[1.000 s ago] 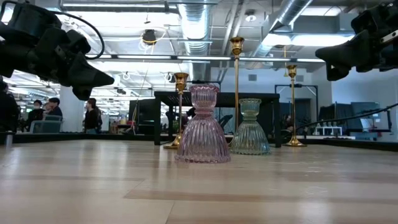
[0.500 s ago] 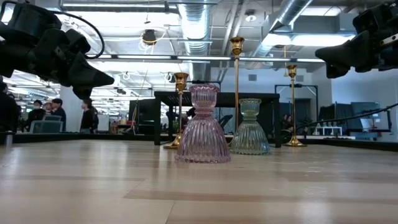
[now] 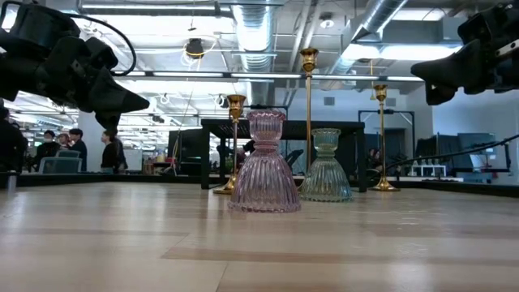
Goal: Pick & Place candle stick holders
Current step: Put the top gold candle holder on the shelf
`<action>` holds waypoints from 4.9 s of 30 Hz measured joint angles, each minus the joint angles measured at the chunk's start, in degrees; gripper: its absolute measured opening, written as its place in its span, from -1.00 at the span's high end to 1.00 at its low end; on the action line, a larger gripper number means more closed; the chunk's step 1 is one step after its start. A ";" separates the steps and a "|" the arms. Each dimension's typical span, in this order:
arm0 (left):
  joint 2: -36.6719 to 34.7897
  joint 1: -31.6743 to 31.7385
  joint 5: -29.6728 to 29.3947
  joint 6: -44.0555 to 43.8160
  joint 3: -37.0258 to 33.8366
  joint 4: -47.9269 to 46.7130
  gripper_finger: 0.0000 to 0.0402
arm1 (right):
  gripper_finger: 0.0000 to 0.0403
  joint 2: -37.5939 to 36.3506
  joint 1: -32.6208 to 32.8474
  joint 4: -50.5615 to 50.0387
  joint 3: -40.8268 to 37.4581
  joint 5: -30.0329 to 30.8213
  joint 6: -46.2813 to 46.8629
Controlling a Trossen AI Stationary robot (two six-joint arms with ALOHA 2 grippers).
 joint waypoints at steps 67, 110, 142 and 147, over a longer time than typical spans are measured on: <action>0.00 0.01 -1.36 2.98 0.00 4.72 0.97 | 1.00 4.85 -1.61 -5.20 3.78 34.50 8.55; 0.00 0.02 -1.52 3.02 0.00 4.74 0.97 | -0.08 32.66 -33.77 23.38 3.98 20.55 6.99; 0.00 0.01 -1.53 3.02 0.00 4.70 0.97 | 0.65 59.40 -39.75 46.90 6.84 20.97 6.81; 0.00 0.00 -1.51 3.02 0.00 4.69 0.97 | 0.95 59.39 -39.76 46.63 7.34 21.08 6.57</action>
